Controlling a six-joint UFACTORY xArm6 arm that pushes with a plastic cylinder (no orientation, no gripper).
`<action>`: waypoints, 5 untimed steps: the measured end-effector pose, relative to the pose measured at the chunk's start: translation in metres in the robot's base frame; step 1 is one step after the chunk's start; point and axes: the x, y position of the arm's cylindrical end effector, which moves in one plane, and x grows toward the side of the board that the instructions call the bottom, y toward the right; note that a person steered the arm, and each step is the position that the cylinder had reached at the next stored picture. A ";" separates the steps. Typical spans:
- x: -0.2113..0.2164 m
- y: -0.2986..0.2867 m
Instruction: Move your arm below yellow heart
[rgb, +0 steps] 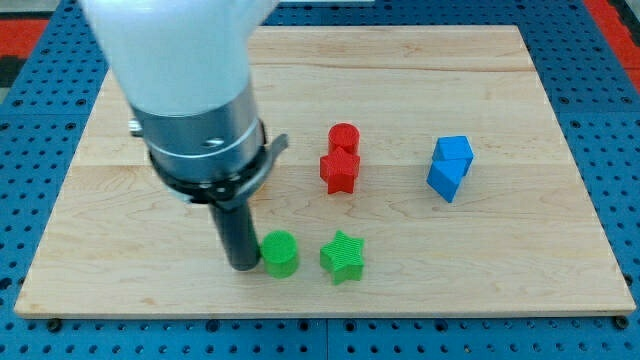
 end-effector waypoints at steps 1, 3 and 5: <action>0.000 0.034; -0.015 -0.024; -0.062 -0.005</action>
